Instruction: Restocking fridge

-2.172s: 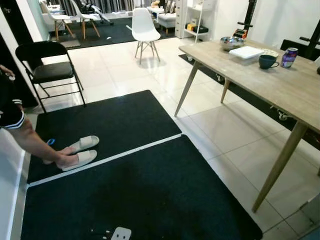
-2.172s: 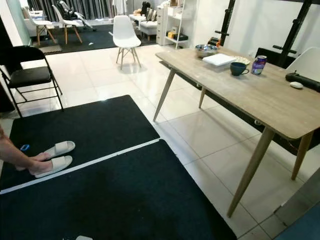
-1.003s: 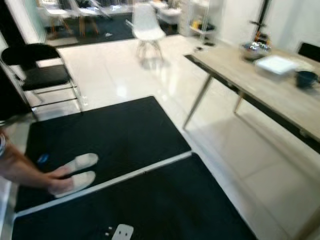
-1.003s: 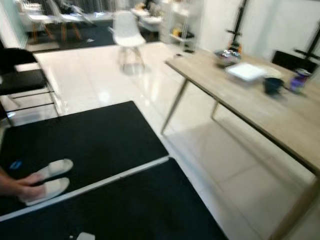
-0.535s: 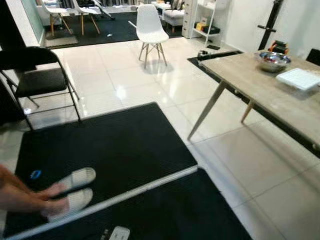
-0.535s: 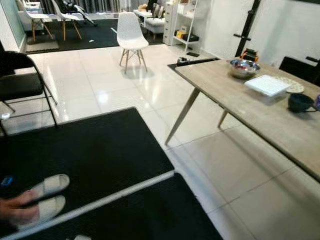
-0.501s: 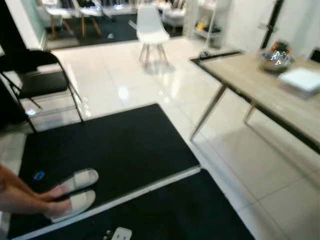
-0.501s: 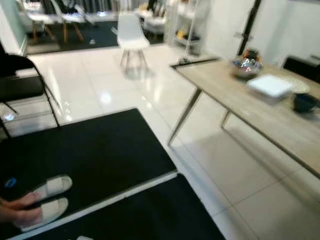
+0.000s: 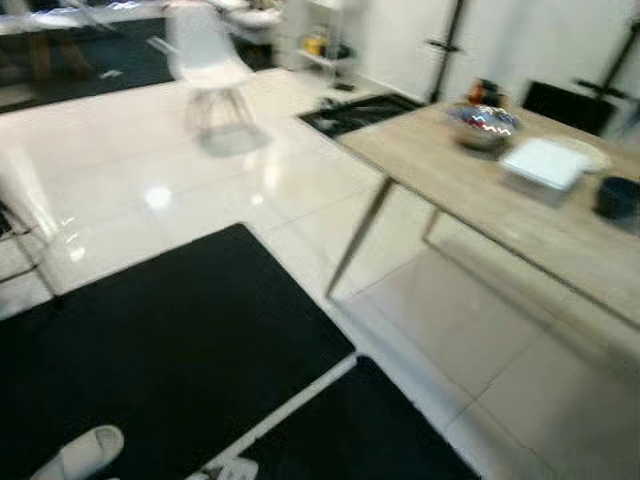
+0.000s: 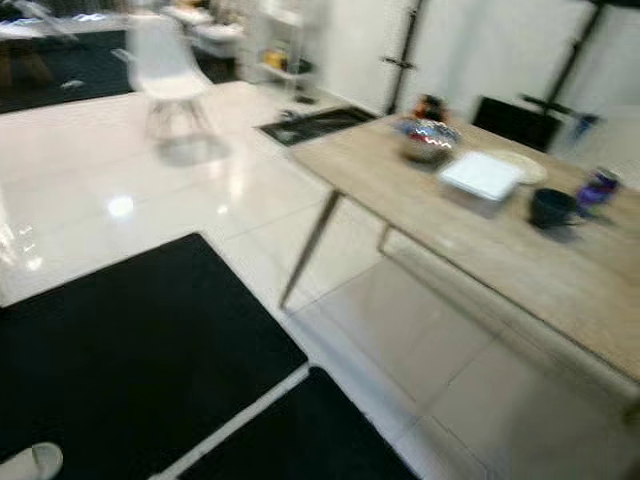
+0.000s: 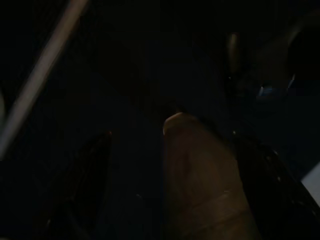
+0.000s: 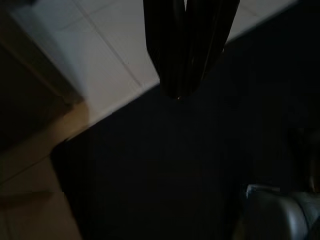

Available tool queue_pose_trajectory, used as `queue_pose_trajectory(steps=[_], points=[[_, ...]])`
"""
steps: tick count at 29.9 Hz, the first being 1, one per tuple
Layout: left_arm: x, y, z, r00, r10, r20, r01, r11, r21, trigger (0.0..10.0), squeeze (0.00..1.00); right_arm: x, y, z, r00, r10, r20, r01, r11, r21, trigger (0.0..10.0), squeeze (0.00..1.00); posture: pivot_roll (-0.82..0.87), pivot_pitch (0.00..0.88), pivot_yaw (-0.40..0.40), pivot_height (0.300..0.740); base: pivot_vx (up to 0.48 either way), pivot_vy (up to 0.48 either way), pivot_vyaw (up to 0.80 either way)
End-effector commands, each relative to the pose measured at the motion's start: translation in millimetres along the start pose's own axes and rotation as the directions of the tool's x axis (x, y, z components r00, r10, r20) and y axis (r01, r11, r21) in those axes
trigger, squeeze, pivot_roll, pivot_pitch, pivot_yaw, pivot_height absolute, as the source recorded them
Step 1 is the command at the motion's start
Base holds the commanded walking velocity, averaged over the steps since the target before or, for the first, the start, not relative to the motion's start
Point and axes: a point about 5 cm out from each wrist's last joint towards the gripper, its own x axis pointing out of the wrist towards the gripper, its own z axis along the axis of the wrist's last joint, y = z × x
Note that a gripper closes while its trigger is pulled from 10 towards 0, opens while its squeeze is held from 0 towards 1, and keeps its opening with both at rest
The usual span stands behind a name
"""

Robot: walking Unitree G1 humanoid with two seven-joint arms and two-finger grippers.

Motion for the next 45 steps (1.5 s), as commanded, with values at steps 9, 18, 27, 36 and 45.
queue_pose_trajectory(steps=[9, 18, 27, 36, 45], points=[[-2.1, 1.1, -11, 0.999, 0.002, -0.034, -0.002, 1.0, 0.003, 10.0, 0.0, 0.6, 1.2, 11, 0.999, -0.013, 0.037, 0.013, 1.0, 0.011, 10.0, 0.0, -0.05, 0.0, -0.01, 0.74, 0.46, 0.0, -0.75], [-2.8, 5.1, -10, 0.999, 0.013, -0.033, -0.012, 1.0, 0.013, 10.0, 0.0, 0.9, 3.8, 11, 0.999, -0.02, 0.044, 0.02, 1.0, 0.019, 10.0, 0.0, -0.05, 0.0, -0.002, 0.74, 0.448, 0.0, 0.0], [-2.9, 6.9, -9, 0.999, 0.027, -0.03, -0.028, 1.0, -0.006, 10.0, 0.0, 1.0, 4.4, 12, 0.999, -0.024, 0.044, 0.023, 1.0, 0.02, 10.0, 0.0, -0.05, 0.0, 0.0, 0.74, 0.0, 0.0, 0.0], [-3.6, 9.3, -10, 0.998, 0.039, -0.041, -0.039, 0.999, 0.008, 10.0, 0.0, 1.4, 7.1, 12, 0.999, -0.024, 0.044, 0.023, 1.0, 0.02, 10.0, 0.0, -0.05, 0.0, 0.011, 0.74, 0.0, 0.0, 0.0], [-6.9, 21.3, -11, 0.996, 0.075, -0.047, -0.073, 0.997, 0.032, 10.0, 0.0, 2.5, 18.5, 12, 0.999, -0.006, 0.042, 0.006, 1.0, -0.002, 10.0, 0.0, -0.05, 0.0, 0.02, 0.74, 0.0, 0.0, 0.0]])
